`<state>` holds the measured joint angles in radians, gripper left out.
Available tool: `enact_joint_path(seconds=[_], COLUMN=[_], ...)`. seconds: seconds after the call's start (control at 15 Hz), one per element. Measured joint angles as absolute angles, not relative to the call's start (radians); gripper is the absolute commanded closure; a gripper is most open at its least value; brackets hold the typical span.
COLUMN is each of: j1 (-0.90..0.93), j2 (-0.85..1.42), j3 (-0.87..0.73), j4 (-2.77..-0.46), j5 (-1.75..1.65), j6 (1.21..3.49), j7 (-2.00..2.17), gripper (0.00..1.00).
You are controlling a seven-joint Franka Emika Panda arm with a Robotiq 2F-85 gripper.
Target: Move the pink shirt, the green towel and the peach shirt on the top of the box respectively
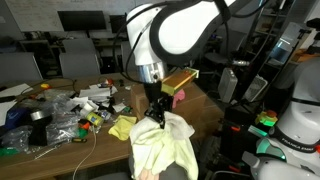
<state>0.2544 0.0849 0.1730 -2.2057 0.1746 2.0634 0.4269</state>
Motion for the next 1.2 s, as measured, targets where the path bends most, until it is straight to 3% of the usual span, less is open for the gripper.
enact_joint_path(seconds=[0.47, 1.2], j1=[0.165, -0.013], j2=[-0.066, -0.073], j3=[0.133, -0.023], j4=[-2.118, -1.903], j5=[0.149, 0.217], j6=[1.836, 1.653], j7=[0.428, 0.358], gripper=[0.97, 0.97])
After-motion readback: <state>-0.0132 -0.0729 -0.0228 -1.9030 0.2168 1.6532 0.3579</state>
